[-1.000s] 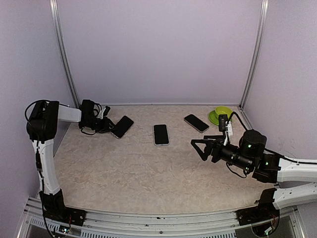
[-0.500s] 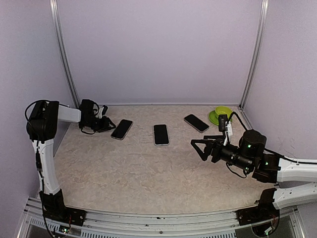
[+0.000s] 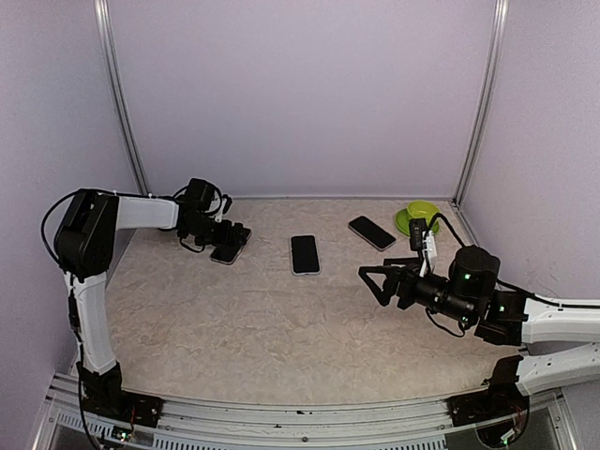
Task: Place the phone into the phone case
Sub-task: Adjust the phone with the phone case at the corner of the board.
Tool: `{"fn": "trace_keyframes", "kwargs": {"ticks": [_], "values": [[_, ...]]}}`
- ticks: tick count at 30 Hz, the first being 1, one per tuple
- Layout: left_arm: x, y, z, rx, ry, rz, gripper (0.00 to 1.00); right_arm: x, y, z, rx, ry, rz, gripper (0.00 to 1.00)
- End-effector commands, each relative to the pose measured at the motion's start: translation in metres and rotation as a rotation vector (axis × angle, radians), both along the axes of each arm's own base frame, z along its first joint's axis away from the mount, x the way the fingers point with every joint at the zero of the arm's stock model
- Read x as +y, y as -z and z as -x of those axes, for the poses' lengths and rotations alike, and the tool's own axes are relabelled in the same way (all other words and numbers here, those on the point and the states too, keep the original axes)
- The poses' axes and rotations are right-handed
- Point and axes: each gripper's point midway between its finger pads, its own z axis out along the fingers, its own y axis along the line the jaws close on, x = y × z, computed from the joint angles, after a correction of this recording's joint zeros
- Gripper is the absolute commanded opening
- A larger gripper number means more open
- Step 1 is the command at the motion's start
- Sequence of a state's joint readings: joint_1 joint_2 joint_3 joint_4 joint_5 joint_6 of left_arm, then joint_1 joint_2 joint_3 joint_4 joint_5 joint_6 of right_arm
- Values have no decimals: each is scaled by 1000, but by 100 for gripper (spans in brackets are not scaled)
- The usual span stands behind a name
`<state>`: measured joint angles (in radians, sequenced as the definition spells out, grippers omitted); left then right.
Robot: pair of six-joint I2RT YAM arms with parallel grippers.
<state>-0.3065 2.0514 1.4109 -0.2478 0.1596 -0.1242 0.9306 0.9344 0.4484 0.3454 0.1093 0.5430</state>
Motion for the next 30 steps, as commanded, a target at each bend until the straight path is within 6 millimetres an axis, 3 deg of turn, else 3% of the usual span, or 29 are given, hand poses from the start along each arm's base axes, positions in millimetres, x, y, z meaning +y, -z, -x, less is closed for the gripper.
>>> {"fn": "trace_keyframes", "kwargs": {"ticks": [1,13,22,30], "values": [[13,0,9,4,-56,-197,99,1,-17,-4,-29,2,-23,94],[21,13,21,-7,-84,-450,99,1,-18,-1,-23,-9,-34,94],[20,30,24,30,-63,-477,99,-3,-19,0,-26,1,-38,94],[38,34,18,42,-131,-516,99,-5,-15,1,-22,3,-35,95]]}}
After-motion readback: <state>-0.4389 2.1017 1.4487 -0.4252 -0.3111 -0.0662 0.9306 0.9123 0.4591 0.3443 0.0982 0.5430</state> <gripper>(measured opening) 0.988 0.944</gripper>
